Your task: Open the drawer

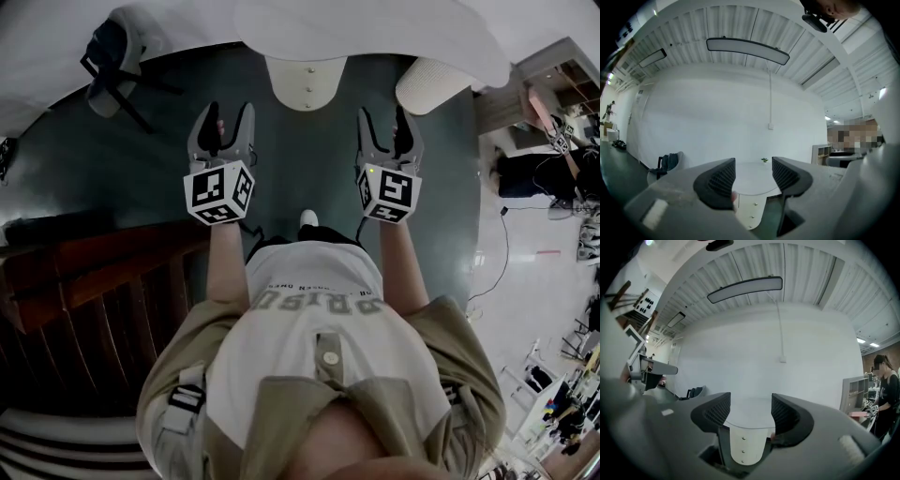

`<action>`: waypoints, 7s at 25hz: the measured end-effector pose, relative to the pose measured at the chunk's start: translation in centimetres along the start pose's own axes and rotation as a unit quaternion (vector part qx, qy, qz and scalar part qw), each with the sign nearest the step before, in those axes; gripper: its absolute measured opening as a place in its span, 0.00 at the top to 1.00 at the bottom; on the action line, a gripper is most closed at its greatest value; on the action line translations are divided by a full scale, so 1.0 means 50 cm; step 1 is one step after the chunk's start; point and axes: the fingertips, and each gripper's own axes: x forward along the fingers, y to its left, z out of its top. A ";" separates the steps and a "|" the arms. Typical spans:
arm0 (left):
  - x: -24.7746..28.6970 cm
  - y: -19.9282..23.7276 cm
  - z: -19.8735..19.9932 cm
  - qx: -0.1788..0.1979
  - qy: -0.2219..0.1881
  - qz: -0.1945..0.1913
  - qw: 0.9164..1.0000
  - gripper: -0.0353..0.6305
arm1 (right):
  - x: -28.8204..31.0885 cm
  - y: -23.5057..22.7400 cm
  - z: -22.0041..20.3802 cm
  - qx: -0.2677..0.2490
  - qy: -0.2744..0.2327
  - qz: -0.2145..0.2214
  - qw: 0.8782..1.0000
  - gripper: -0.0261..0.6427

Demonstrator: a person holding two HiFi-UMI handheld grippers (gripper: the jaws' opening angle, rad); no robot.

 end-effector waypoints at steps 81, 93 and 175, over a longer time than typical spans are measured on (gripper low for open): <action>0.377 0.209 -0.596 -0.041 0.077 -0.017 0.996 0.56 | 0.806 0.144 -0.947 0.009 0.205 0.031 0.978 0.78; 0.361 0.200 -0.583 -0.036 0.077 -0.017 0.996 0.56 | 0.787 0.142 -0.952 0.009 0.221 0.035 0.975 0.80; 0.141 0.128 -0.497 -0.031 0.125 0.030 0.991 0.56 | 0.387 0.183 -0.992 0.004 0.337 0.057 0.940 0.80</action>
